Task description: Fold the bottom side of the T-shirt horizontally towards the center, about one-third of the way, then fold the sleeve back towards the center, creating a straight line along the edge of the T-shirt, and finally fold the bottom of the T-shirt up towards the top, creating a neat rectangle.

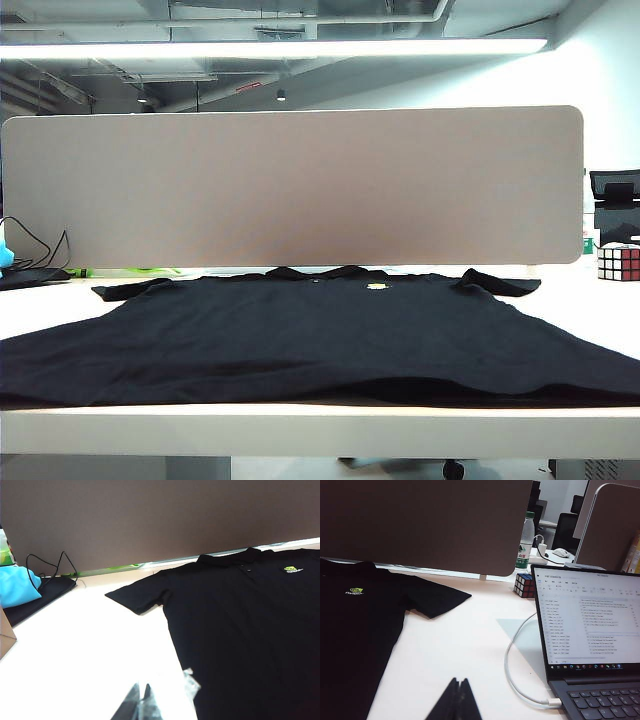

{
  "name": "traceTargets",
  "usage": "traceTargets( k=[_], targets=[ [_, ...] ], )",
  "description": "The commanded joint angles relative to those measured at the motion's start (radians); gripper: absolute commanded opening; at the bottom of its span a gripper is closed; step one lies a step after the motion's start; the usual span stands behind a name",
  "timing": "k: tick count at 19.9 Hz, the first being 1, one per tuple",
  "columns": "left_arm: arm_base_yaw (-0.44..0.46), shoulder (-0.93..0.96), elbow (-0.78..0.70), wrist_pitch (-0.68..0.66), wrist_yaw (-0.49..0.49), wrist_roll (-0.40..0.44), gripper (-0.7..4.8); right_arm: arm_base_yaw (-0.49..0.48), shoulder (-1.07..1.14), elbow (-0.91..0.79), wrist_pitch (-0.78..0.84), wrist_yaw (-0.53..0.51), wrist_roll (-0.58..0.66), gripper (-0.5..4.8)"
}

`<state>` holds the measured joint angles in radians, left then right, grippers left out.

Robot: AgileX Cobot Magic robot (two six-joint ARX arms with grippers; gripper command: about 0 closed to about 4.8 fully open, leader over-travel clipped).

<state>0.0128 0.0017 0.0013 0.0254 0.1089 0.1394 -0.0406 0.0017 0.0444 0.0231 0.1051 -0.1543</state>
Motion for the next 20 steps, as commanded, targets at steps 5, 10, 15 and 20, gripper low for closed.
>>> traceTargets(
  k=[5, 10, 15, 20],
  targets=[
    [0.002, 0.0, 0.006, 0.014, 0.0, 0.003, -0.05, 0.0, -0.002, 0.003, 0.003, 0.001, 0.003, 0.0],
    [0.002, 0.0, 0.006, 0.017, 0.001, -0.011, -0.06, 0.0, -0.002, 0.003, 0.003, -0.002, 0.019, 0.0],
    [0.002, 0.001, 0.031, -0.007, 0.01, -0.447, -0.06, 0.0, 0.004, 0.006, 0.006, -0.138, 0.536, -0.05],
    [0.002, 0.06, 0.121, -0.188, 0.008, -0.56, -0.06, 0.0, 0.053, 0.051, -0.081, -0.168, 0.597, -0.05]
  ],
)
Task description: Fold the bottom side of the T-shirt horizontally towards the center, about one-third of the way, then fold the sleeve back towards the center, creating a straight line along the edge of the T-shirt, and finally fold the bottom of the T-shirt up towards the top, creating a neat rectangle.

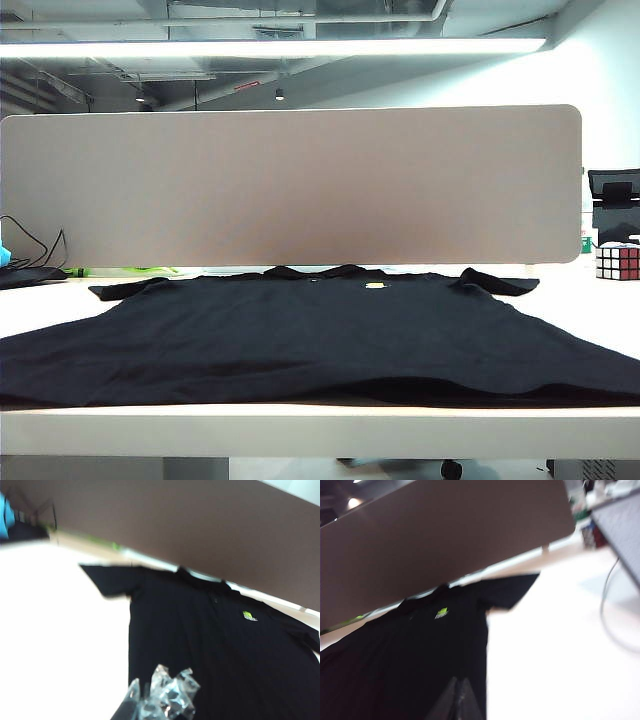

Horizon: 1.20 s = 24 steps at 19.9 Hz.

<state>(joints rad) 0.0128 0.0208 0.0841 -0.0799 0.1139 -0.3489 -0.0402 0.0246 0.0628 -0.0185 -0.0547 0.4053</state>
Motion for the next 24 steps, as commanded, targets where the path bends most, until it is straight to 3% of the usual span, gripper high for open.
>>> traceTargets(
  k=[1, 7, 10, 17, 19, 24],
  targets=[
    [0.002, 0.072, 0.057, -0.094, 0.005, -0.082, -0.05, 0.0, 0.047, 0.043, -0.045, -0.008, 0.04, -0.05],
    [0.002, 0.318, 0.16, -0.099, 0.093, -0.093, -0.06, 0.0, 0.224, 0.141, -0.078, -0.024, 0.042, -0.05],
    [0.003, 0.497, 0.224, -0.097, 0.171, -0.098, -0.06, -0.001, 0.401, 0.252, -0.152, -0.084, 0.029, -0.05],
    [0.004, 0.695, 0.301, -0.072, 0.334, -0.083, -0.06, -0.001, 0.816, 0.567, -0.442, -0.328, -0.18, -0.05],
    [0.005, 0.703, 0.301, -0.058, 0.386, -0.063, -0.06, -0.001, 0.917, 0.644, -0.54, -0.345, -0.266, -0.05],
    [0.07, 0.72, 0.302, -0.138, 0.529, -0.071, -0.06, -0.001, 1.064, 0.72, -0.707, -0.35, -0.348, -0.05]
  ],
)
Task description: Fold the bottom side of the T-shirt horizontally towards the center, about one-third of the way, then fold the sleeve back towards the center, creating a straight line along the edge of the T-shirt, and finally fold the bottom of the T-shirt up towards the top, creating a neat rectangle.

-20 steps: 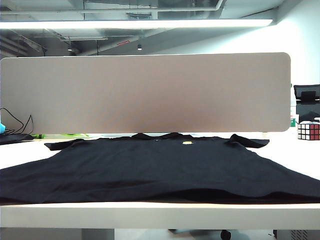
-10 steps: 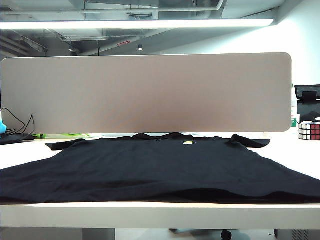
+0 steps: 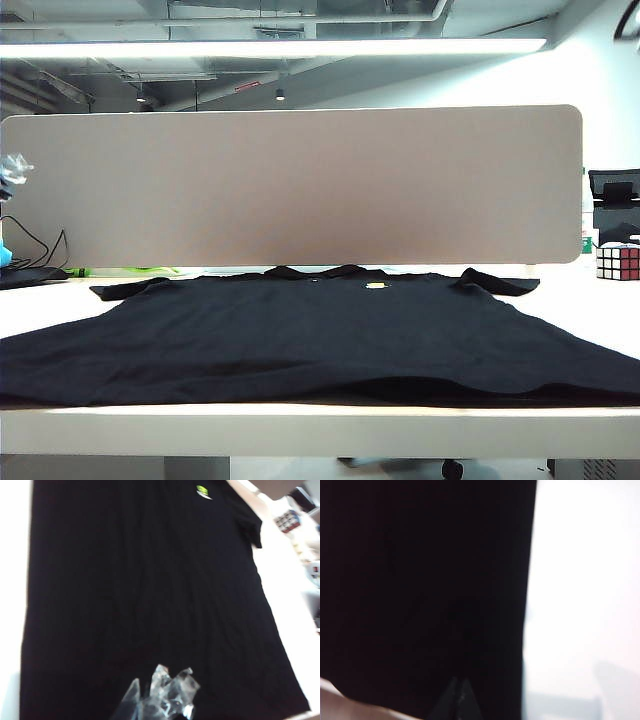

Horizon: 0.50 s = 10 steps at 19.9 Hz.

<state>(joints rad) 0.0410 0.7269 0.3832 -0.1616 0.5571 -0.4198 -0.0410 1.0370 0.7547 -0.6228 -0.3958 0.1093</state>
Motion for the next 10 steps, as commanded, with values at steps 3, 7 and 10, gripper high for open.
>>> traceTargets(
  k=[3, 7, 10],
  targets=[
    [0.102, 0.068, 0.003, -0.098, 0.164, 0.0, -0.06, 0.0, 0.136, 0.055, -0.17, -0.01, -0.092, -0.05],
    [0.135, 0.183, 0.006, -0.115, 0.259, 0.001, -0.06, 0.0, 0.241, 0.061, -0.22, -0.01, -0.122, -0.05],
    [0.136, 0.255, 0.013, -0.115, 0.312, 0.001, -0.06, 0.0, 0.28, 0.06, -0.222, -0.007, -0.122, -0.05]
  ],
)
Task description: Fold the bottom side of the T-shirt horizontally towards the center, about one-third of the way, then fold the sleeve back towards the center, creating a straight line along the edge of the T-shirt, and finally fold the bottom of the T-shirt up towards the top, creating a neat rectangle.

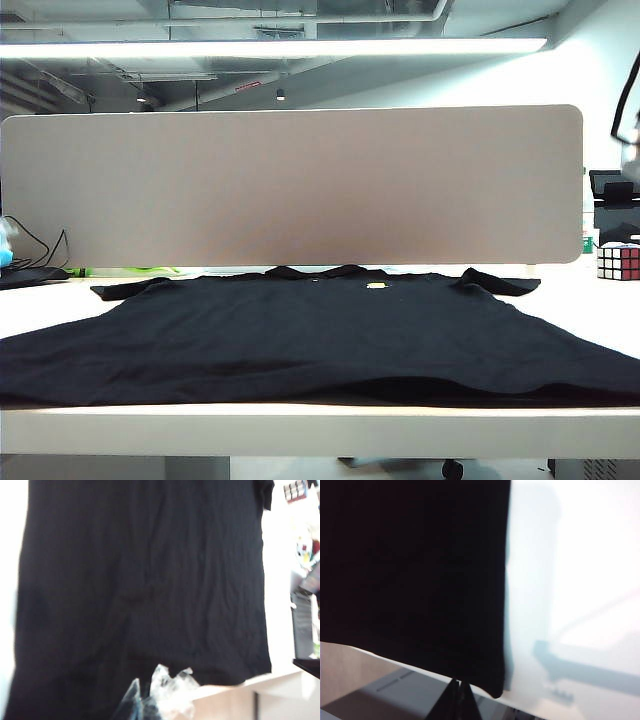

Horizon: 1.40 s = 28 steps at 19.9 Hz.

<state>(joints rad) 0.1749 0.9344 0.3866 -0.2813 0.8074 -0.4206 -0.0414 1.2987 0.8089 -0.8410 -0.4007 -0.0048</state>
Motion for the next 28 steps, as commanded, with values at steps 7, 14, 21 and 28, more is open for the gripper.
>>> traceTargets(
  k=[7, 14, 21, 28],
  targets=[
    [0.002, 0.152, 0.016, -0.068, -0.084, 0.051, -0.06, 0.0, 0.044, 0.005, 0.019, -0.003, -0.007, -0.05],
    [0.0, 0.153, 0.229, -0.4, -0.269, 0.243, -0.06, 0.0, 0.045, 0.005, 0.035, -0.024, -0.007, -0.05],
    [0.0, 0.331, 0.32, -0.547, -0.265, 0.391, -0.06, 0.0, 0.045, 0.005, 0.017, -0.014, -0.008, -0.02],
    [0.0, 0.413, 0.321, -0.516, -0.267, 0.436, -0.05, -0.006, 0.045, 0.005, 0.009, 0.069, -0.007, 0.83]
  ],
)
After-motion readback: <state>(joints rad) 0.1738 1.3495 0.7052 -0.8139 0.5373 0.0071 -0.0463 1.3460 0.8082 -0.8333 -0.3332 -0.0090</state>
